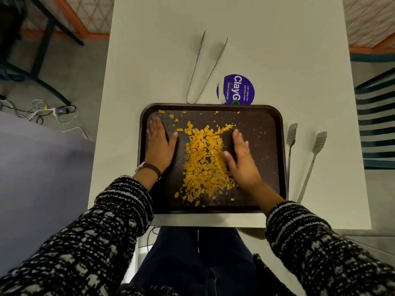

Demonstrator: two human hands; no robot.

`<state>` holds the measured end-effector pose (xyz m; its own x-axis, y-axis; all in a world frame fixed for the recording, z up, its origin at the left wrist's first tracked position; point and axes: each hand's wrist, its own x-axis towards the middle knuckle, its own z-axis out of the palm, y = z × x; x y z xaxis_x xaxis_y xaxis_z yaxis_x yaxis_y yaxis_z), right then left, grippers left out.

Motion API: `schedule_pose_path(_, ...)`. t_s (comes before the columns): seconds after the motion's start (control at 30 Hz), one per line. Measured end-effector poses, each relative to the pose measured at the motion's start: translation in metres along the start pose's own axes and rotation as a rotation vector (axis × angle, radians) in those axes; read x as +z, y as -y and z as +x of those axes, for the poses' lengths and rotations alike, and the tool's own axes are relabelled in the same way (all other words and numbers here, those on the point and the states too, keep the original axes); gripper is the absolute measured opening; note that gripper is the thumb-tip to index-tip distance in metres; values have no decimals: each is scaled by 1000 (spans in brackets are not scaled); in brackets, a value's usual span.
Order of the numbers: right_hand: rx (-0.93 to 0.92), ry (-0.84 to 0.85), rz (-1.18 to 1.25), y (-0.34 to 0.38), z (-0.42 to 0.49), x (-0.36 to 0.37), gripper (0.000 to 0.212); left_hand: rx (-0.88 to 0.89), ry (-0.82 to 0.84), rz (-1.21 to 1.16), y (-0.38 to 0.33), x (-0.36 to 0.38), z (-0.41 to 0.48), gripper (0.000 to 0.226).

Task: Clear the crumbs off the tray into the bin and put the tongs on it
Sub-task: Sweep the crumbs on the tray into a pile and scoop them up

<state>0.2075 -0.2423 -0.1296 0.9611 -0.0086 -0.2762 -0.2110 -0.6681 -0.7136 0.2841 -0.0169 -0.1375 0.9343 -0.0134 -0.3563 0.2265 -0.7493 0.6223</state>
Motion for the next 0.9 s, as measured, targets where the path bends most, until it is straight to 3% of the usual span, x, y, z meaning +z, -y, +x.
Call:
schedule_pose_path(0.13, 70, -130, -122, -34, 21, -25, 68, 134, 78, 46, -14, 23, -8, 72)
schedule_pose_path(0.33, 122, -97, -190, -36, 47, -21, 68, 325, 274, -16, -17, 46, -40, 69)
schedule_pose_path(0.6, -103, 139, -29, 13, 27, 25, 68, 133, 16, -17, -4, 9, 2, 72)
schedule_pose_path(0.9, 0, -88, -114, -25, 44, -13, 63, 79, -17, 111, -12, 21, 24, 74)
